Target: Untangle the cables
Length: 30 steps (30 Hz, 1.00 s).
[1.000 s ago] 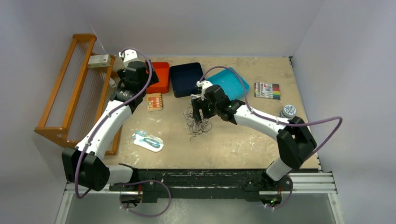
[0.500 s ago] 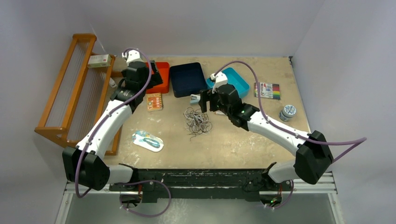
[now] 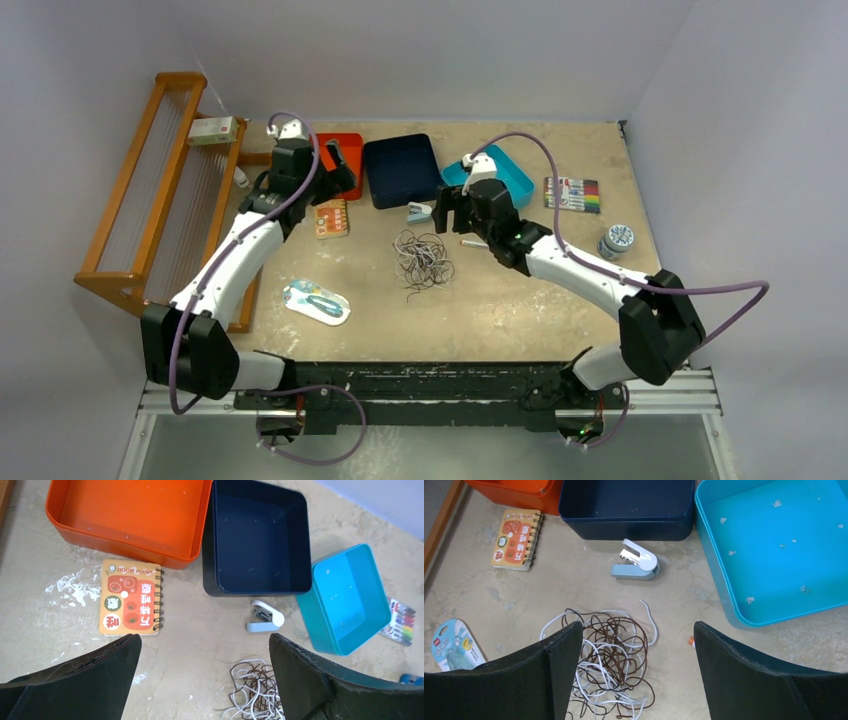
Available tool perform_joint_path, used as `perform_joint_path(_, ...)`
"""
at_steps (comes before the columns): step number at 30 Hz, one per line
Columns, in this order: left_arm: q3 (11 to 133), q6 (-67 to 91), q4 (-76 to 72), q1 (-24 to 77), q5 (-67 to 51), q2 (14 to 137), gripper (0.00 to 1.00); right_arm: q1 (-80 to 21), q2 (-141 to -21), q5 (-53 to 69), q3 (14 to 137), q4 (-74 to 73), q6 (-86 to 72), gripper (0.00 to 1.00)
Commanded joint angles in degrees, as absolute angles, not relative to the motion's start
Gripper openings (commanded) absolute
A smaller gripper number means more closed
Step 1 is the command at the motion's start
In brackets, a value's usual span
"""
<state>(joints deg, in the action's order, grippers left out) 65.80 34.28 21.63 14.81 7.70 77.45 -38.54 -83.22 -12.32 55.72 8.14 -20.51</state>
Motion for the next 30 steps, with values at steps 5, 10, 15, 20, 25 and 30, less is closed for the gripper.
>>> perform_joint_path(5,63.9,35.7,14.0,10.7,-0.1,73.2,1.00,-38.3,-79.9,-12.4,52.7,15.5,-19.8,0.83)
perform_joint_path(10,61.6,36.5,13.3,11.6,-4.4,73.4,0.98,-38.3,-79.8,-13.4,52.7,15.6,-19.7,0.80)
perform_joint_path(15,58.6,37.3,12.0,15.8,-3.2,72.6,0.97,-38.2,-78.7,-14.2,51.1,15.7,-22.4,0.79)
perform_joint_path(20,54.3,37.9,10.3,20.8,-2.7,72.3,0.89,-38.3,-76.8,-14.7,49.1,17.7,-23.2,0.75)
perform_joint_path(25,49.2,40.8,5.1,26.2,-3.8,72.3,0.79,-38.2,-77.4,-15.1,49.2,17.8,-22.1,0.72)
perform_joint_path(30,46.6,41.0,1.5,28.5,-4.6,74.1,0.67,-38.3,-78.5,-14.3,49.5,18.3,-21.6,0.68)
